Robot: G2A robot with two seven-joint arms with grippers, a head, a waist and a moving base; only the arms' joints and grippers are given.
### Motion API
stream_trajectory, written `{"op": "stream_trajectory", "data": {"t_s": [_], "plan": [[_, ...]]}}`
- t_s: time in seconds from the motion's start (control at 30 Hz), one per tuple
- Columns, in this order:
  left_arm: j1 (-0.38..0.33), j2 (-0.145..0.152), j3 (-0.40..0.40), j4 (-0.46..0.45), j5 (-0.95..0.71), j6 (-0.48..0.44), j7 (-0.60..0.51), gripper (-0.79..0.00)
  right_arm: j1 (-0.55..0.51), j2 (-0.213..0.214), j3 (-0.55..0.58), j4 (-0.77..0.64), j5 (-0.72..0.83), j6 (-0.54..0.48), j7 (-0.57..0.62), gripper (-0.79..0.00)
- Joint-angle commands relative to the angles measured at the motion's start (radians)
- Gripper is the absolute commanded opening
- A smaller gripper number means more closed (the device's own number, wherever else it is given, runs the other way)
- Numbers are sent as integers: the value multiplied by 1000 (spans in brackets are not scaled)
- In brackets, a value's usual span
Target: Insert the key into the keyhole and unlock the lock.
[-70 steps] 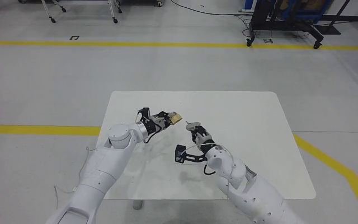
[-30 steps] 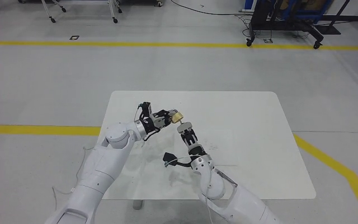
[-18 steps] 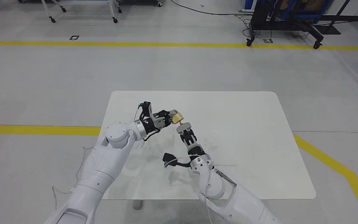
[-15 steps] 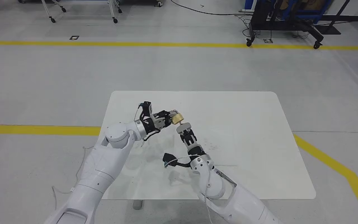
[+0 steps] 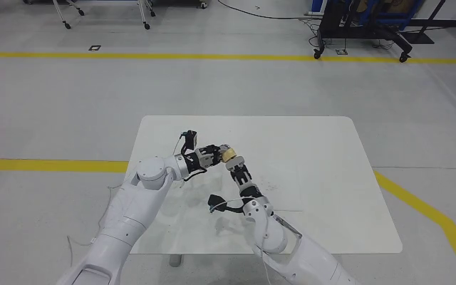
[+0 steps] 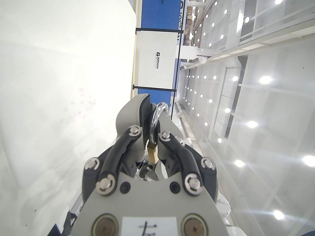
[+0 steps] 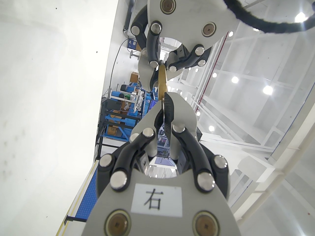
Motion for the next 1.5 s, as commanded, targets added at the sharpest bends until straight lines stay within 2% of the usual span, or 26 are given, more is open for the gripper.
{"op": "stream_trajectory", "data": {"t_s": [0.0, 0.5, 0.57, 0.6, 0.83, 0.9, 1.0, 1.1, 1.2, 1.27, 1.47], "plan": [[0, 0, -1, 1, -5, 2, 1, -785, -2, -1, 2, -1, 0, -1, -3, -409], [6, -1, -15, -2, -32, -3, 24, -785, -34, 6, 20, -30, 1, 35, -12, -443], [9, -1, -20, -5, -38, -15, 26, -785, -45, 6, 33, -35, 24, 54, -32, -474], [11, -1, -21, -7, -41, -21, 27, -785, -50, 6, 40, -37, 42, 67, -52, -499], [22, -1, -34, -22, -59, -57, 27, -785, -96, 15, 118, -63, 196, 165, -199, -499], [27, -1, -38, -28, -67, -72, 24, -785, -112, 20, 152, -71, 268, 197, -257, -529], [32, -1, -41, -32, -73, -83, 25, -785, -135, 26, 200, -79, 361, 240, -343, -511], [35, -1, -43, -36, -74, -90, 29, -785, -149, 30, 231, -81, 427, 264, -413, -526], [38, -1, -42, -39, -73, -95, 28, -785, -151, 32, 249, -77, 466, 264, -459, -489], [39, -1, -41, -40, -72, -96, 29, -785, -144, 31, 254, -71, 493, 248, -477, -508], [39, -1, -40, -41, -64, -100, 30, -785, -109, 22, 246, -35, 534, 221, -479, -640]]}}
